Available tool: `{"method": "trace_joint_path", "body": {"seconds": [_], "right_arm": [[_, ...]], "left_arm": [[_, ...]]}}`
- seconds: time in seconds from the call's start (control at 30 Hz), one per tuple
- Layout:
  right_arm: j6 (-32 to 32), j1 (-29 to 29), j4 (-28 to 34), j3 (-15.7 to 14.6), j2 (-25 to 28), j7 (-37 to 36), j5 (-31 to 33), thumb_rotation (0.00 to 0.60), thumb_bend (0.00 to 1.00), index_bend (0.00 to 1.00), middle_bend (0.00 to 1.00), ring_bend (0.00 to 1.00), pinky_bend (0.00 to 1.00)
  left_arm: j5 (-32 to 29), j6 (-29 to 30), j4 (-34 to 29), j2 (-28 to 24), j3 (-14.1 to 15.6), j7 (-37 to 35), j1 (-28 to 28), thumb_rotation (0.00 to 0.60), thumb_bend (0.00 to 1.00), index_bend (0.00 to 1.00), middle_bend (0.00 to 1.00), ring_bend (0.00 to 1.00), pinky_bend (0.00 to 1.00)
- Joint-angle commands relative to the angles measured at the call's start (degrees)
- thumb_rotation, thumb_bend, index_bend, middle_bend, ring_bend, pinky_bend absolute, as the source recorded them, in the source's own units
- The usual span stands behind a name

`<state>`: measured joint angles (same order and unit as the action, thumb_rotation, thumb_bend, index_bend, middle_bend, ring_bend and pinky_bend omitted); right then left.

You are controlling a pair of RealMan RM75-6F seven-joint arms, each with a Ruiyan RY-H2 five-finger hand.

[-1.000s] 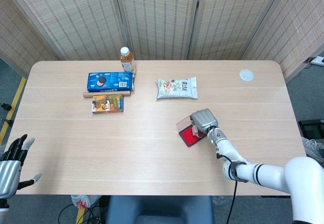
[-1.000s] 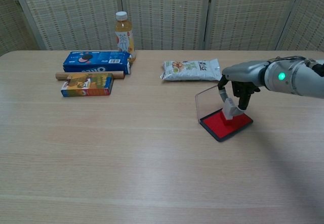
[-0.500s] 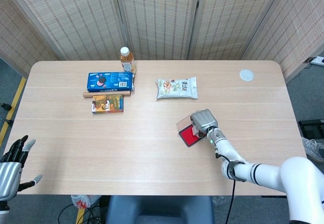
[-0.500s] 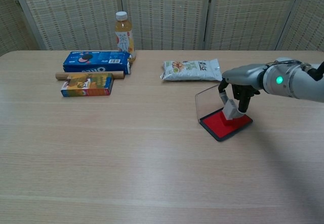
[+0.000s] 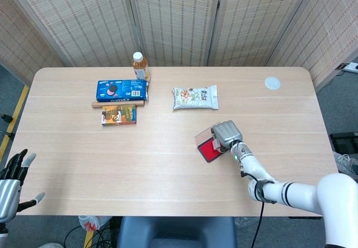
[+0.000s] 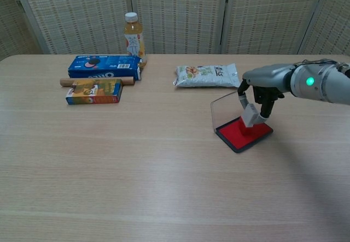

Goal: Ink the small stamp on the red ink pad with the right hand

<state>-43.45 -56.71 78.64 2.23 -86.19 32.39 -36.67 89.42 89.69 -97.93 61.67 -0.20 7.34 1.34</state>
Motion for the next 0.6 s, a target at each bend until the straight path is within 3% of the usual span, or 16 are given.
{"method": "trace_joint_path", "body": {"seconds": [0.03,0.4,0.6], "right_arm": [[-1.78,0.72,3.16,-0.15,2.32,0.10,-0.82,0.600,0.30,0.90,1.00,0.83,0.77],[-2.01,3.11,13.43,-2.69,8.88,-1.19,-3.84,0.600,0.30,0.90,1.00,0.83,0.77],[-4.74,4.19,16.44,-5.25,9.98,1.31,-5.93,0.600,0.30,0.90,1.00,0.83,0.77]], "left_arm": [[0.26,0.32,-0.19,-0.27,0.11,-0.34,-0.21,0.600,0.10,0.07,0.00,0.00,0.27],[4.03,7.99,-0.29,-1.82,0.24,-3.63,-3.52,0.600,0.10,0.08,0.00,0.00,0.27],[3.93,8.26,-0.16,-2.00,0.02,-4.07,-3.83,0.600,0.10,0.08,0.00,0.00,0.27]]}}
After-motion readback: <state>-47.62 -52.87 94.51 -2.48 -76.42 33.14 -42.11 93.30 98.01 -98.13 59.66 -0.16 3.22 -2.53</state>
